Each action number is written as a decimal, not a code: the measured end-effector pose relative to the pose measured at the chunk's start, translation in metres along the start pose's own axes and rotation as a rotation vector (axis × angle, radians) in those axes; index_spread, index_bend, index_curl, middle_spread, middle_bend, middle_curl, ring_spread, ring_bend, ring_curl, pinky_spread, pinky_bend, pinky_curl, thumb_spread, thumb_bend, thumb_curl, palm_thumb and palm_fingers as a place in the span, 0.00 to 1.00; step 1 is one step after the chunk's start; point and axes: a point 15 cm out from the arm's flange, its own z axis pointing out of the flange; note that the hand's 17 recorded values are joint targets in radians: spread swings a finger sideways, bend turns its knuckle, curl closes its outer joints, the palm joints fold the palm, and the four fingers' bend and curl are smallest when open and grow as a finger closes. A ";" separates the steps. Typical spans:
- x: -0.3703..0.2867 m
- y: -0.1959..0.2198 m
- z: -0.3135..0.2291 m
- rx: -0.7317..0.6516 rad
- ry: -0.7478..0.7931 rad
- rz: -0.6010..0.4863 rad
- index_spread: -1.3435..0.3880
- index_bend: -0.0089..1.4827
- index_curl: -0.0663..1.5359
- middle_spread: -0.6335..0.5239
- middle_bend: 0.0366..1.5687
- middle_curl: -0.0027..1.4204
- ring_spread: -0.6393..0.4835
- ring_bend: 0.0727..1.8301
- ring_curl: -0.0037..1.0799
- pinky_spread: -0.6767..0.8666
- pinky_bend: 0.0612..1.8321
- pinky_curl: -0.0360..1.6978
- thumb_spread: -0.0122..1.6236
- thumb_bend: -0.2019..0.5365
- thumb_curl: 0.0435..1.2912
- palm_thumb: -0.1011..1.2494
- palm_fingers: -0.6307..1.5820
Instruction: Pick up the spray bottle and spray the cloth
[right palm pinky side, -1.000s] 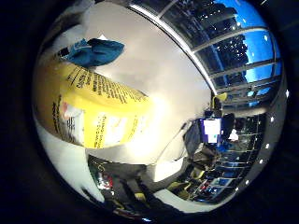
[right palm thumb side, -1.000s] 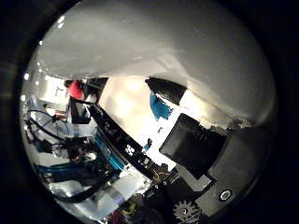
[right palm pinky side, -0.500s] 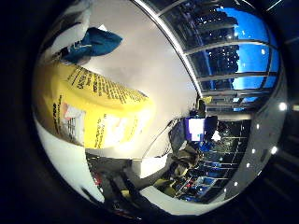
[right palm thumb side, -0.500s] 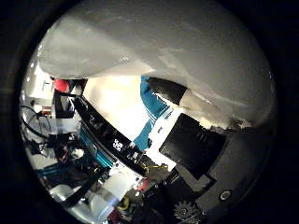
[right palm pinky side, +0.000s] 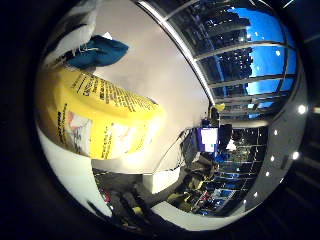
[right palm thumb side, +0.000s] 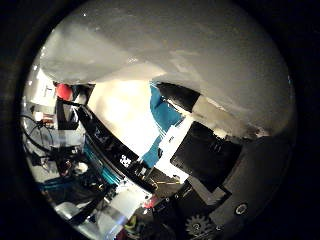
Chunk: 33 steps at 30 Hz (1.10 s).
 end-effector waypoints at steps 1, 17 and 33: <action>-0.001 0.001 0.002 -0.004 -0.003 0.005 0.64 0.77 0.61 0.44 0.90 0.54 0.35 0.72 0.81 0.38 0.54 0.97 0.67 0.26 0.46 0.83 0.78; -0.016 -0.032 -0.009 0.065 -0.127 0.176 0.64 0.77 0.61 0.44 0.90 0.54 0.35 0.72 0.82 0.38 0.54 0.96 0.66 0.25 0.47 0.82 0.78; -0.131 -0.131 -0.097 0.368 -0.734 0.356 0.64 0.77 0.61 0.44 0.90 0.54 0.35 0.72 0.81 0.37 0.54 0.96 0.66 0.26 0.48 0.82 0.78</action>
